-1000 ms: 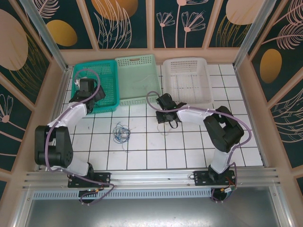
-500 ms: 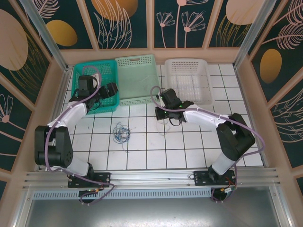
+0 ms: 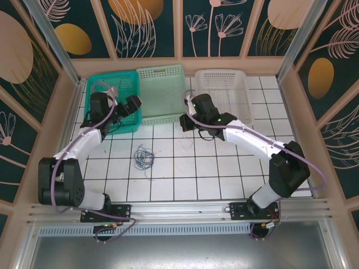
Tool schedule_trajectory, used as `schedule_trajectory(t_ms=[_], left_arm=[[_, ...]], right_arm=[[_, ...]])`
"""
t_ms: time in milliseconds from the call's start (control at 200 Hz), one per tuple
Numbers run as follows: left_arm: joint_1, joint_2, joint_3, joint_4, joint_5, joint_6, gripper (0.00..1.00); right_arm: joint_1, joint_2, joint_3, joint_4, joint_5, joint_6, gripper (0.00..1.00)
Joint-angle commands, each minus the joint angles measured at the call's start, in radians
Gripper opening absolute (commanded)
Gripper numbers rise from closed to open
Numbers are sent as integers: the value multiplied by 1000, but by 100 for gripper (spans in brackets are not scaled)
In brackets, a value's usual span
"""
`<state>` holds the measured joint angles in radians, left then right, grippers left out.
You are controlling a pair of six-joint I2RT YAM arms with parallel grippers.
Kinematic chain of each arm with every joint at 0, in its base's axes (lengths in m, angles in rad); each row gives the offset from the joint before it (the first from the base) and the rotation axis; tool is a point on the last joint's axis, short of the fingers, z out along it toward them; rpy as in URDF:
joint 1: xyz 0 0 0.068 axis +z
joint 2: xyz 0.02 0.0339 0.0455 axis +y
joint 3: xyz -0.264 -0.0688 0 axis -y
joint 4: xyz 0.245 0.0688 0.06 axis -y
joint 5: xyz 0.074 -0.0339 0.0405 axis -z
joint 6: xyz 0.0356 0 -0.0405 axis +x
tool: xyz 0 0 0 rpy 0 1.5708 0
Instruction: Untangle the cables
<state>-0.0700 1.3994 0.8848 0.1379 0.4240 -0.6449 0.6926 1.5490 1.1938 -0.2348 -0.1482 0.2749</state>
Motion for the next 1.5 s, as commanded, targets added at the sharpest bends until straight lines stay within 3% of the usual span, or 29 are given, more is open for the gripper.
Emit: schedule_trajectory(t_ms=[0, 355, 535, 626, 826, 1051, 1081, 1121, 1186, 1216, 1496], left_arm=[[2, -93, -29, 49, -86, -19, 99], [2, -167, -144, 73, -110, -11, 99], [1, -195, -177, 54, -127, -12, 99], [-5, -233, -192, 20, -157, 9, 99], [-31, -335, -254, -54, -230, 15, 98], [-130, -371, -296, -146, -335, 5, 98], [-137, -375, -307, -144, -340, -3, 99], [-143, -378, -315, -146, -349, -10, 98], [-150, -382, -325, -158, -363, -11, 99], [-154, -384, -326, -164, -366, -11, 99], [-252, -392, -325, -255, -453, -19, 99]], right_arm=[[-27, -28, 91, 25, -37, -36, 0], [-140, 180, 424, 172, -191, -15, 0], [-195, 461, 668, 159, -296, 18, 0], [-202, 593, 809, 98, -284, 28, 0], [-205, 715, 831, 168, -285, 68, 0], [-203, 752, 839, 165, -321, 71, 24], [-203, 752, 841, 160, -321, 68, 35], [-202, 749, 848, 149, -322, 59, 58], [-198, 742, 851, 137, -329, 33, 82], [-195, 734, 849, 133, -328, 22, 89], [-191, 606, 718, 169, -358, 17, 90]])
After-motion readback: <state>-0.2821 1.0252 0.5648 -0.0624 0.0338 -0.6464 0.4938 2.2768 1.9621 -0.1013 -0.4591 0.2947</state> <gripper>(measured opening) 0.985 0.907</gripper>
